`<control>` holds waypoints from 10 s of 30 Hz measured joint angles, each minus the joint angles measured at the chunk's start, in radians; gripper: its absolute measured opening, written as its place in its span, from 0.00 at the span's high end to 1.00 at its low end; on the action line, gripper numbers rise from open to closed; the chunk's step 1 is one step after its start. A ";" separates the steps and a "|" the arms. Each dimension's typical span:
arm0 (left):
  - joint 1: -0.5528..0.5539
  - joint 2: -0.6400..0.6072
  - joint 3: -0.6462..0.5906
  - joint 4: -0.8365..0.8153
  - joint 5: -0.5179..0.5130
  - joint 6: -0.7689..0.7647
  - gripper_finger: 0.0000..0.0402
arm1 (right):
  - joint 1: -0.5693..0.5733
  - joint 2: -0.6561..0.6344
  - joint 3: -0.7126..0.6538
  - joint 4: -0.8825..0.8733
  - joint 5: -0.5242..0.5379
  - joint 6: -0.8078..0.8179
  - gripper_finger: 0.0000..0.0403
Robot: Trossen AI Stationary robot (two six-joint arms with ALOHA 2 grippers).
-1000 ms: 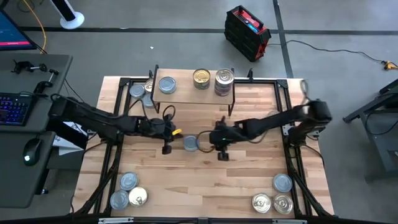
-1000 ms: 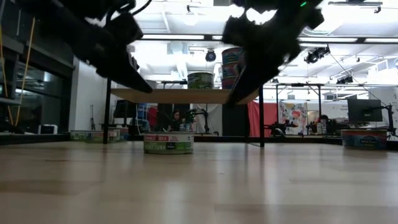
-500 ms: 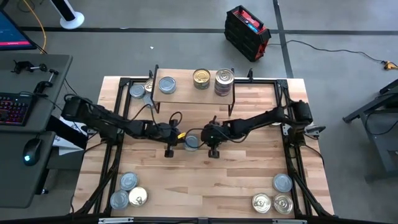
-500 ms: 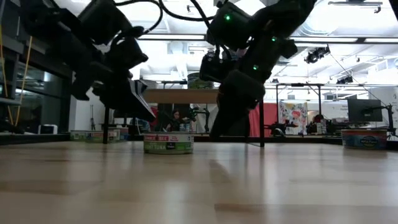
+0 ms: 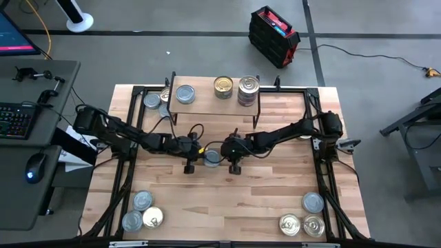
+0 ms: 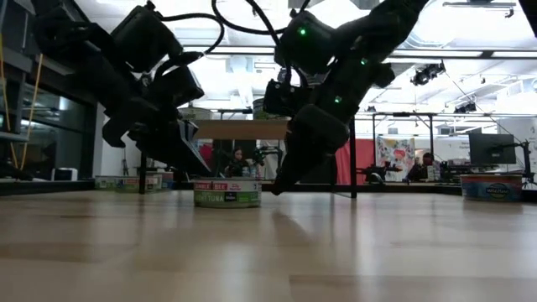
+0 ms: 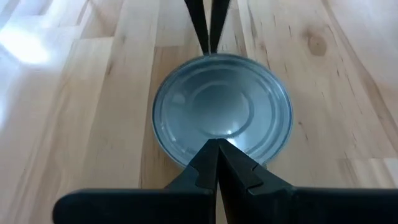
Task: Stack canned seafood by type on shelf
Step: Stack the green white tuna can on top of the other green white tuna can on the shelf
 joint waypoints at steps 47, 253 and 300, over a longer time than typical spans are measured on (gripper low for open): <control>0.013 -0.015 0.000 -0.114 -0.036 -0.002 1.00 | -0.023 -0.120 0.000 0.144 -0.063 0.137 1.00; 0.393 -0.301 0.484 -0.914 -0.553 0.622 0.51 | 0.018 -0.517 -0.238 -0.355 0.116 0.471 1.00; 0.492 -0.269 0.589 -0.998 -0.383 0.491 0.50 | 0.018 -0.517 -0.238 -0.317 0.115 0.478 1.00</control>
